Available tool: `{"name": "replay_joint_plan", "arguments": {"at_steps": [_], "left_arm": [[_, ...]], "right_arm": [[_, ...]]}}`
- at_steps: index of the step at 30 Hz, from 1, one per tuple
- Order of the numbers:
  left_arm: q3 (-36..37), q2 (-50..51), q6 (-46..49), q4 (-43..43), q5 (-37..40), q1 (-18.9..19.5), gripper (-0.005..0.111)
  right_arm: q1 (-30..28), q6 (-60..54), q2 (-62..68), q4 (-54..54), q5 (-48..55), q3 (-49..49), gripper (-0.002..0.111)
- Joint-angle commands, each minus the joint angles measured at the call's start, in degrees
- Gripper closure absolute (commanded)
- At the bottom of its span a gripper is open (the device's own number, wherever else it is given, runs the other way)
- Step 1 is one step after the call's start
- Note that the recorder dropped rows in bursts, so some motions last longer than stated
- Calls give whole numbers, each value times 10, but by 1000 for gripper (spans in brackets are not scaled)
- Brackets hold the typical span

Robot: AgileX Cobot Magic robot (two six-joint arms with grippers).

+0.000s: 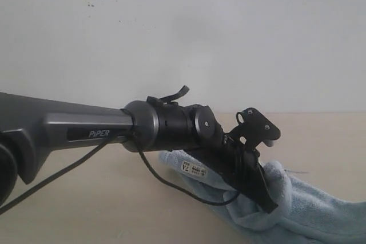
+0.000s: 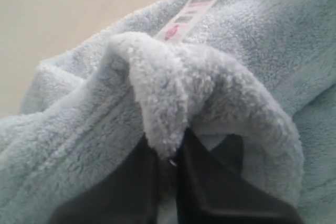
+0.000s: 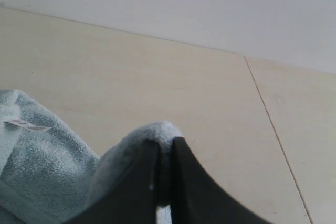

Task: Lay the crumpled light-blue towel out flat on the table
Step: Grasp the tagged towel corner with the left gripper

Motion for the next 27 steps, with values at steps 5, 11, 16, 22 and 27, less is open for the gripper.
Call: {"name": "replay_joint_plan", "arguments": {"at_steps": [5, 11, 16, 22, 27], "left_arm": [[-2, -73, 3, 8, 94, -2, 103], [0, -83, -26, 47, 169, 2, 88], [24, -72, -34, 28, 180, 3, 59], [40, -69, -33, 12, 195, 3, 57], [40, -69, -24, -27, 209, 1, 57]], "right_arm": [[-1, -1, -1, 4, -4, 1, 106], [-1, -1, -1, 6, -3, 1, 106], [-1, -3, -1, 7, 0, 1, 106], [-1, -4, -1, 7, -1, 1, 106], [-1, -4, -1, 14, -9, 1, 106]]}}
